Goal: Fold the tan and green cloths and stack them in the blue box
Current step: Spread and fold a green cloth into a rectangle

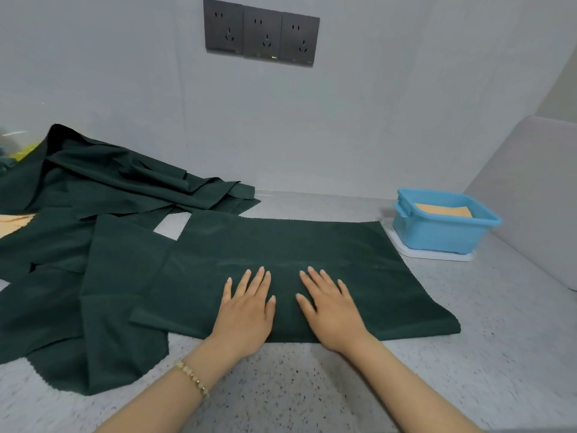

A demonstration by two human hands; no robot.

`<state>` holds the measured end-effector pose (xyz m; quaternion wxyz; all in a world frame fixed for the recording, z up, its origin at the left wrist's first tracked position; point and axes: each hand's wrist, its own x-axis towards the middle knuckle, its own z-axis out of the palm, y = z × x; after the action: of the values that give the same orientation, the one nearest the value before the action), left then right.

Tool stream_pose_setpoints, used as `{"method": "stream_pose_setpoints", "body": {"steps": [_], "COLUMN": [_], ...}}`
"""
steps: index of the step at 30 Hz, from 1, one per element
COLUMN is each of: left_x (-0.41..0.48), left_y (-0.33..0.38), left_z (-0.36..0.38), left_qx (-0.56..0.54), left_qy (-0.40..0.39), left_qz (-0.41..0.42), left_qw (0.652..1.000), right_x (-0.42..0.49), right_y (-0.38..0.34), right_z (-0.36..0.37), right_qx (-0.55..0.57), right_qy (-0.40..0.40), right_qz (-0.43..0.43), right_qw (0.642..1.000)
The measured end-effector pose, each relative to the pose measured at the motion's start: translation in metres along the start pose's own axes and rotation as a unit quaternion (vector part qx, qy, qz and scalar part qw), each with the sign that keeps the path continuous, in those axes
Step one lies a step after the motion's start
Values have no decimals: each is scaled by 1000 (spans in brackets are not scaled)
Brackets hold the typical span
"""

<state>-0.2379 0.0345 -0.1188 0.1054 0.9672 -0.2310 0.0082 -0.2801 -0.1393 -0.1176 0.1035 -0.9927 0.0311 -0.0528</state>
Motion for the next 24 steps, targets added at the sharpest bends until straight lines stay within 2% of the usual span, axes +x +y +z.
{"method": "stream_pose_setpoints", "body": {"steps": [9,16,18,20,24], "left_x": [1,1,2,2,1], "left_y": [-1,0,1,2,1], "left_z": [2,0,-1,-1,-1], "left_qx": [1,0,-1,-4,-5], "left_qy": [-1,-14,-18,-22,-19], "left_qz": [-3,2,5,6,9], "left_qw": [1000,1000,1000,1000,1000], "right_x": [-27,-24,-18,-12,0], "right_y": [122,131,109,72,-4], "right_z": [-34,-56,-58,-53,-25], "right_qx": [-23,-48,-26,10,28], "right_qy": [0,-63,-12,36,9], "right_qz": [152,206,194,141,26], "right_qw": [988,975,981,989,999]}}
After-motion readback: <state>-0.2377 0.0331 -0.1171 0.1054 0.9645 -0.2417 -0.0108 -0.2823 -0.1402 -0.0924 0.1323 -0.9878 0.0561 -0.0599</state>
